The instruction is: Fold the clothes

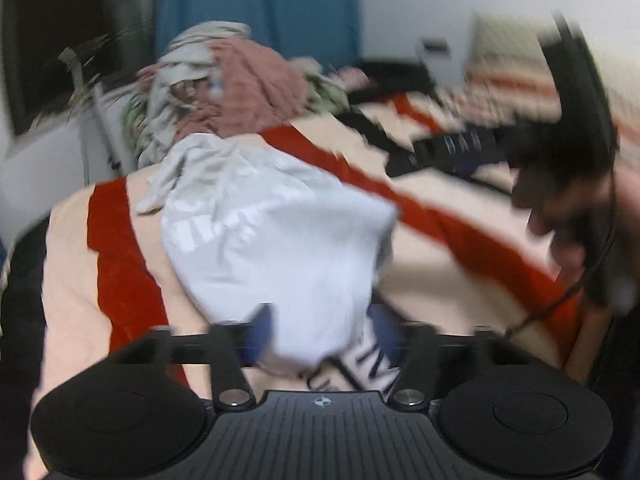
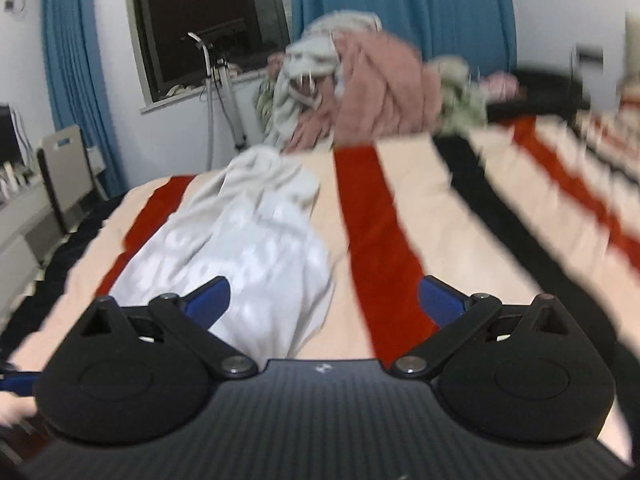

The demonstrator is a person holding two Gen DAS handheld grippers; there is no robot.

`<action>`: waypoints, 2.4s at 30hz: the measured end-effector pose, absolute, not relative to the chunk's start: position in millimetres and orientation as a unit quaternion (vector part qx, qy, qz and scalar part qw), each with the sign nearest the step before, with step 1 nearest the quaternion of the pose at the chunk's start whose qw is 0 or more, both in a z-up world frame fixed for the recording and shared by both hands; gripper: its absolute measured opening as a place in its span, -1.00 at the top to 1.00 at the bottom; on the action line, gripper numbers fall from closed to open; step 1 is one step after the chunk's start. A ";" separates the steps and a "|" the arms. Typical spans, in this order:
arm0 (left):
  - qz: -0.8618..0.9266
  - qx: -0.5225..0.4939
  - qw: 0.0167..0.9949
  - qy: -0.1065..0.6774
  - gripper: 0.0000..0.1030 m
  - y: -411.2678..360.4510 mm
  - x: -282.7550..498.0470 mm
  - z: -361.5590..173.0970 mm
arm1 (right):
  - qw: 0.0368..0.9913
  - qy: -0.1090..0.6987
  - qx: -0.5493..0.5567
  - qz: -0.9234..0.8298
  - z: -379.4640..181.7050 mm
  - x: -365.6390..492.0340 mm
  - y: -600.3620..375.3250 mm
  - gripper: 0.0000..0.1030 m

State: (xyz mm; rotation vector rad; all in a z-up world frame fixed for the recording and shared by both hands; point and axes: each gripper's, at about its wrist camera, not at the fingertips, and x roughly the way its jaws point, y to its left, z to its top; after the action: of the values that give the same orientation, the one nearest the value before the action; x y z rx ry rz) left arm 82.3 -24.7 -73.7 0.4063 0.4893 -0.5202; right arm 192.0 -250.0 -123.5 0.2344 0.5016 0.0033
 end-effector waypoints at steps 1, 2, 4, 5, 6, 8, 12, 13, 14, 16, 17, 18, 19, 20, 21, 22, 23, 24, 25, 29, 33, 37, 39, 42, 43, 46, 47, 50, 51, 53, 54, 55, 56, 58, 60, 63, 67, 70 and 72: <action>-0.251 0.233 0.910 0.235 -0.36 -32.4 80.1 -81.7 | 0.958 0.256 0.128 0.007 -128.7 187.4 -250.4 -0.78; -0.248 0.269 0.901 0.233 -0.36 -40.2 77.9 -89.7 | 0.954 0.265 0.142 0.011 -133.3 182.4 -252.1 -0.61; -0.242 0.339 0.881 0.226 -0.30 -55.7 73.6 -105.6 | 0.941 0.285 0.181 0.024 -144.9 173.6 -257.5 -0.43; -0.239 0.373 0.869 0.223 -0.26 -63.5 71.4 -113.6 | 0.934 0.296 0.197 0.035 -151.5 172.0 -256.1 -0.41; -0.235 0.407 0.855 0.219 -0.13 -71.2 69.2 -121.6 | 0.927 0.307 0.209 0.046 -157.5 171.2 -254.1 -0.38; -0.225 0.440 0.842 0.215 0.19 -76.3 76.0 -134.7 | 0.921 0.324 0.206 0.071 -164.8 176.6 -245.8 -0.33; -0.217 0.375 0.871 0.230 0.71 -65.6 104.9 -128.1 | 0.907 0.334 0.226 0.122 -175.2 186.8 -236.9 -0.32; -0.211 0.342 0.888 0.223 0.72 -60.7 111.6 -117.4 | 0.904 0.333 0.237 0.130 -176.4 190.8 -236.2 -0.32; -0.207 0.310 0.903 0.214 0.72 -55.6 116.6 -106.8 | 0.901 0.330 0.248 0.135 -178.5 195.3 -235.7 -0.32; -0.201 0.250 0.929 0.185 0.73 -45.3 119.6 -86.3 | 0.904 0.321 0.256 0.120 -180.8 203.8 -235.1 -0.32; -0.197 0.220 0.940 0.170 0.74 -40.1 121.1 -76.1 | 0.906 0.316 0.260 0.112 -181.9 208.0 -234.8 -0.32; -0.194 0.190 0.950 0.157 0.74 -34.7 121.6 -66.6 | 0.907 0.311 0.263 0.105 -183.1 212.2 -234.5 -0.32; -0.191 0.159 0.957 0.149 0.75 -28.7 120.1 -58.9 | 0.908 0.307 0.267 0.097 -184.3 216.4 -234.1 -0.32; -0.188 0.127 0.964 0.141 0.75 -22.8 118.6 -51.2 | 0.912 0.298 0.268 0.087 -184.4 219.5 -234.2 -0.32; -0.186 0.097 0.968 0.134 0.75 -17.1 116.5 -44.1 | 0.922 0.277 0.261 0.068 -181.2 218.3 -235.7 -0.32; -0.186 0.070 0.971 0.130 0.76 -12.1 113.4 -38.4 | 0.928 0.261 0.261 0.059 -178.8 216.7 -237.9 -0.32; -0.187 0.047 0.973 0.126 0.76 -7.9 111.6 -33.0 | 0.930 0.249 0.263 0.054 -175.8 214.6 -240.1 -0.33; -0.189 0.032 0.974 0.120 0.76 -5.7 111.4 -28.5 | 0.934 0.242 0.258 0.052 -171.4 211.8 -240.3 -0.33; -0.189 0.023 0.975 0.113 0.77 -3.5 109.2 -24.1 | 0.938 0.237 0.248 0.051 -167.1 209.0 -239.1 -0.33; -0.187 -0.016 0.978 0.090 0.78 9.4 97.7 -7.0 | 0.961 0.246 0.119 0.042 -158.0 199.7 -208.3 -0.33; -0.182 -0.050 0.979 0.080 0.79 29.7 80.3 5.7 | 0.968 0.244 0.053 -0.009 -146.4 188.0 -200.8 -0.30; -0.195 -0.095 0.975 0.048 0.79 52.0 63.9 20.6 | 0.984 0.161 0.053 -0.047 -81.3 174.6 -218.4 -0.31; -0.207 -0.119 0.970 0.038 0.79 63.0 57.0 27.8 | 0.989 0.119 0.053 -0.065 -48.7 167.9 -227.3 -0.33; -0.230 -0.142 0.962 0.043 0.79 75.3 52.7 30.6 | 0.987 0.138 0.059 -0.060 -46.8 170.8 -234.7 -0.33; -0.232 -0.142 0.961 0.052 0.78 77.1 52.4 29.7 | 0.985 0.155 0.061 -0.054 -51.8 173.3 -236.5 -0.34; -0.239 -0.147 0.955 0.093 0.78 81.6 56.2 24.1 | 0.976 0.203 0.069 -0.037 -66.8 180.8 -242.0 -0.33; -0.240 -0.148 0.953 0.114 0.78 82.0 60.8 21.1 | 0.973 0.219 0.072 -0.031 -71.8 183.3 -243.8 -0.33; -0.234 -0.144 0.945 0.176 0.78 79.0 78.2 7.5 | 0.960 0.268 0.081 -0.015 -88.0 190.8 -249.6 -0.32; -0.233 -0.147 0.942 0.192 0.78 78.9 84.7 3.0 | 0.954 0.285 0.093 -0.014 -98.9 192.9 -253.3 -0.32; -0.229 -0.155 0.938 0.210 0.78 81.5 97.2 -3.0 | 0.940 0.320 0.118 -0.012 -120.7 197.0 -260.8 -0.33; -0.226 -0.159 0.936 0.217 0.77 83.5 104.3 -6.0 | 0.934 0.333 0.130 -0.010 -129.5 198.3 -264.3 -0.31; -0.223 -0.160 0.936 0.221 0.77 86.1 112.3 -8.9 | 0.934 0.327 0.142 -0.005 -130.4 196.8 -266.8 -0.31; -0.222 -0.161 0.934 0.227 0.77 87.5 118.9 -11.6 | 0.937 0.313 0.155 -0.007 -130.8 195.1 -269.9 -0.31; -0.230 -0.159 0.928 0.246 0.77 86.2 140.5 -16.8 | 0.941 0.281 0.189 -0.021 -126.1 189.6 -284.2 -0.35; -0.240 -0.156 0.920 0.269 0.77 82.1 166.3 -22.6 | 0.939 0.263 0.221 -0.026 -125.5 187.0 -295.9 -0.36; -0.236 -0.153 0.912 0.299 0.77 69.5 200.5 -38.2 | 0.935 0.263 0.236 -0.024 -131.4 191.3 -305.4 -0.37; -0.240 -0.141 0.910 0.307 0.77 62.5 212.1 -49.3 | 0.952 0.243 0.187 0.009 -128.4 194.2 -284.8 -0.37; -0.251 -0.130 0.913 0.296 0.77 58.6 209.3 -45.7 | 0.963 0.235 0.112 0.069 -128.2 204.0 -254.1 -0.37; -0.261 -0.121 0.915 0.282 0.77 57.4 203.0 -39.2 | 0.966 0.242 0.053 0.076 -133.3 215.0 -232.9 -0.37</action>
State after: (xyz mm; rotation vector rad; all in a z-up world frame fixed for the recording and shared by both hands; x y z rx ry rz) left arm 203.0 57.4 -39.2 -0.2492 0.5796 -0.5383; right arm 215.0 -232.9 -133.3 0.1073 0.4904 0.1542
